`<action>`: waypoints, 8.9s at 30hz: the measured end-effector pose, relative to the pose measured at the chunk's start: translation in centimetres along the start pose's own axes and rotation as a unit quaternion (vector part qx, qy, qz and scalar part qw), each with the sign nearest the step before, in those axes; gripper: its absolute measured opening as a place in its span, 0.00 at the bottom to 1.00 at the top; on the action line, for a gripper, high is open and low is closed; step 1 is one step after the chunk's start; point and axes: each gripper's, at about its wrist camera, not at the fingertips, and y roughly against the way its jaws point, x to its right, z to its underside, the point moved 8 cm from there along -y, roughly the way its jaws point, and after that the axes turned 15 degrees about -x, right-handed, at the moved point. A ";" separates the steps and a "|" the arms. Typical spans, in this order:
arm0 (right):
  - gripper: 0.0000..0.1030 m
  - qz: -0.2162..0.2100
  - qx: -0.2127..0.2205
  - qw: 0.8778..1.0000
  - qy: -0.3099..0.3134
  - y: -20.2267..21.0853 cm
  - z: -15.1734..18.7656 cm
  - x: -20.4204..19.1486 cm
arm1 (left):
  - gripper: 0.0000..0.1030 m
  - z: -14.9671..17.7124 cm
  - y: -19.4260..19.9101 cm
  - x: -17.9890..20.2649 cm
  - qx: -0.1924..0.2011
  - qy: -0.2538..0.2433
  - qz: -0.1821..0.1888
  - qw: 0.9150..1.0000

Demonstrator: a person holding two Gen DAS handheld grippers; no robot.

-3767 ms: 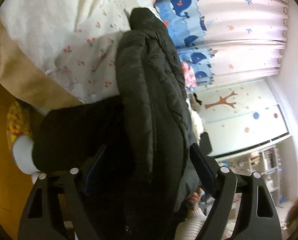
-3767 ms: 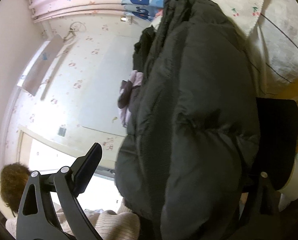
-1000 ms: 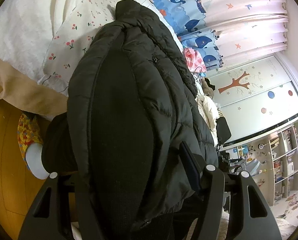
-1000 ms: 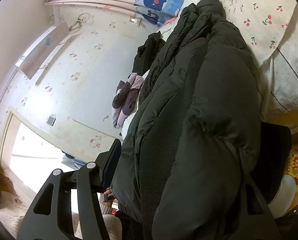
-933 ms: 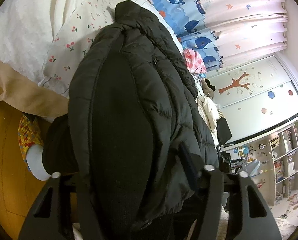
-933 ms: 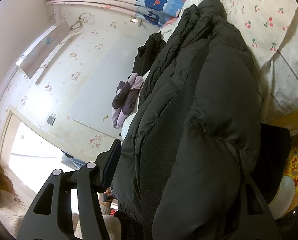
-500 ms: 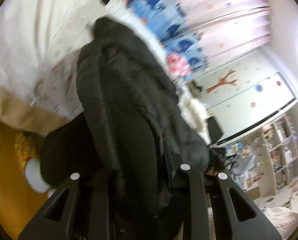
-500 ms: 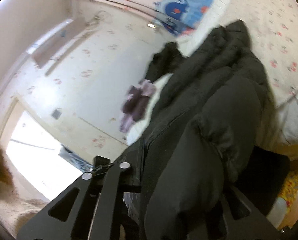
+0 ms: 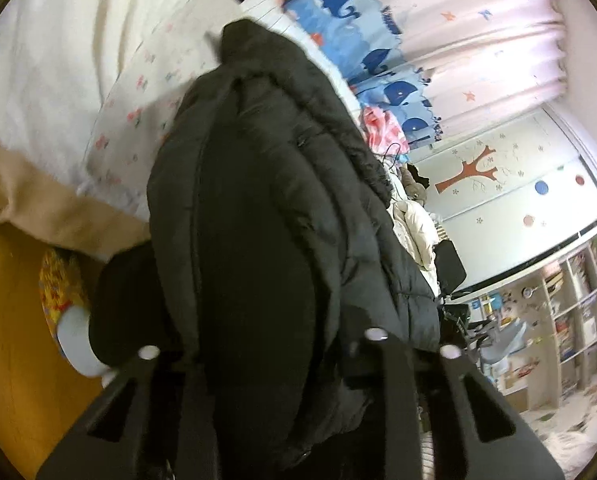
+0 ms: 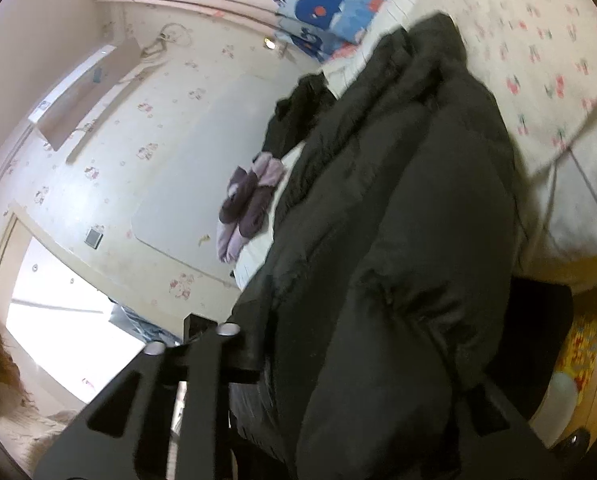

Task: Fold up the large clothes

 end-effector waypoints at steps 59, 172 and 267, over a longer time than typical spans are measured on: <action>0.15 -0.087 0.054 0.990 0.093 1.6 -15.9 -8.6 | 0.22 -16.7 7.2 9.3 0.108 -0.044 0.124 0.985; 0.67 0.158 0.072 0.969 -0.176 -2.1 -17.9 11.5 | 0.93 -20.5 -12.5 -2.4 0.108 0.201 0.007 0.974; 0.44 0.248 0.109 0.958 -0.093 -4.6 -17.9 13.9 | 0.93 -20.9 -11.8 3.9 0.208 0.012 -0.295 0.933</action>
